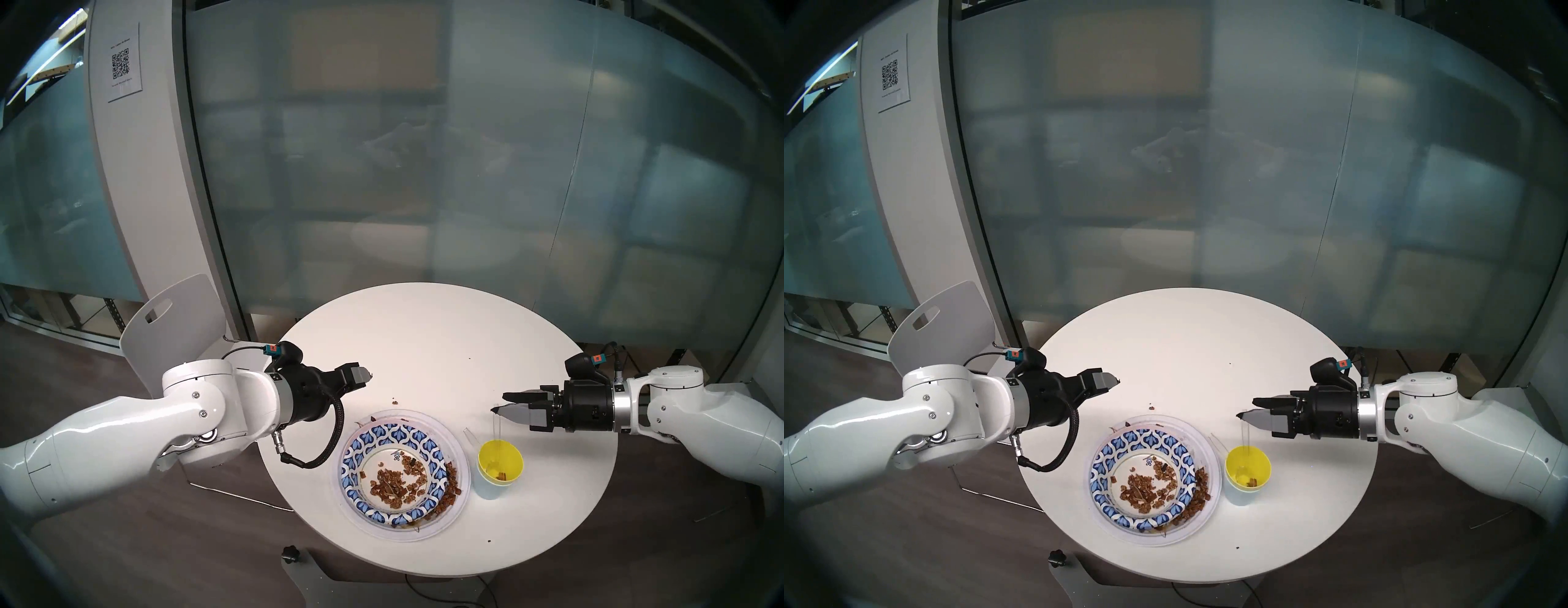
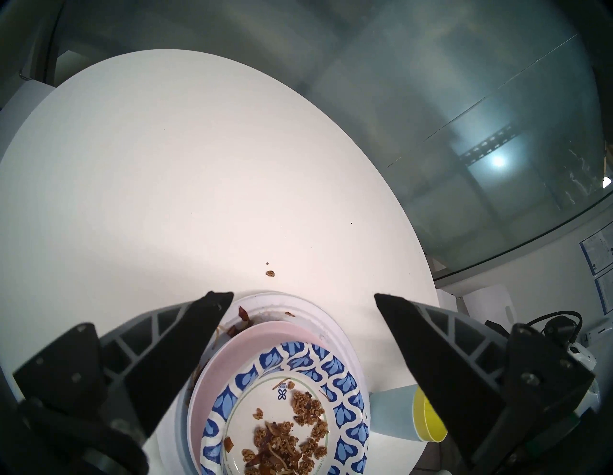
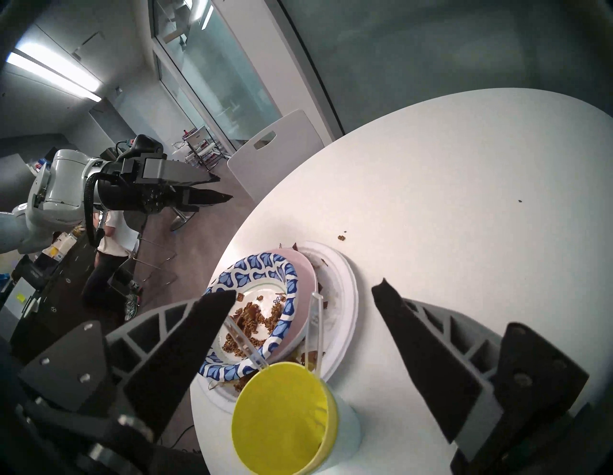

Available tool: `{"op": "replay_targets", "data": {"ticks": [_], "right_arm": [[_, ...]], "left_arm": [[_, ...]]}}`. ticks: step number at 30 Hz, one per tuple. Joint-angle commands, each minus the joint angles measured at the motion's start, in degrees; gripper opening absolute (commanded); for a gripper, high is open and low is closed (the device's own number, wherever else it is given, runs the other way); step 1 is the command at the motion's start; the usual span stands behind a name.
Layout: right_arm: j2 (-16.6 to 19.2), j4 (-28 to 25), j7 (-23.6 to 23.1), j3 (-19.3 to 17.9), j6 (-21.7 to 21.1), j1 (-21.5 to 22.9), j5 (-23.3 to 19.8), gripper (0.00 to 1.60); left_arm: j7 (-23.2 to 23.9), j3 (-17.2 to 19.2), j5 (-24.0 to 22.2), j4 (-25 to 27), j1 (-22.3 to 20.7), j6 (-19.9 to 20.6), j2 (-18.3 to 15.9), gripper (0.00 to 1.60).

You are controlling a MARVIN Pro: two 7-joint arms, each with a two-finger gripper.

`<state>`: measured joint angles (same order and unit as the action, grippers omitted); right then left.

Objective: Stack the plates into one stack

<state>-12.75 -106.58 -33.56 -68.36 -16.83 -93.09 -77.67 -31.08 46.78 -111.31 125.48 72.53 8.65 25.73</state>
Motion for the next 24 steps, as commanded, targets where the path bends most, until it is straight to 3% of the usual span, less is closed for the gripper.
{"op": "replay_targets", "data": {"ticks": [1,4,6,8,9,21,24], "right_arm": [[3.6,-3.2,1.7,-3.6,5.2,-6.5,-2.8,1.58],[4.2,-4.2,2.5,-4.2,6.8,-8.3,-3.4,1.59],[4.6,-5.5,2.7,-6.5,7.3,-11.7,-3.3,1.57],[4.8,-5.5,2.9,-4.9,7.5,-10.5,-3.4,1.57],[4.9,-6.1,3.2,-6.8,7.8,-12.9,-3.1,1.57],[6.0,-10.4,6.8,-10.4,9.8,-20.2,-1.6,1.56],[6.1,-11.9,9.8,-10.3,7.9,-19.8,1.6,1.57]], "left_arm": [[-0.8,0.2,0.4,1.1,-0.8,-0.3,1.1,1.6],[-1.1,0.2,0.6,0.9,-0.7,-0.5,0.9,1.6],[-1.4,0.0,0.8,0.9,-0.5,-0.4,1.0,1.6],[-1.4,-0.1,0.9,0.9,-0.5,-0.5,1.0,1.6],[-1.6,-0.2,1.0,1.0,-0.5,-0.4,1.1,1.6],[-2.4,-1.1,1.8,2.0,-0.5,-0.5,1.9,1.6],[-2.5,-1.2,1.9,1.9,-0.4,-0.6,1.9,1.6]]}}
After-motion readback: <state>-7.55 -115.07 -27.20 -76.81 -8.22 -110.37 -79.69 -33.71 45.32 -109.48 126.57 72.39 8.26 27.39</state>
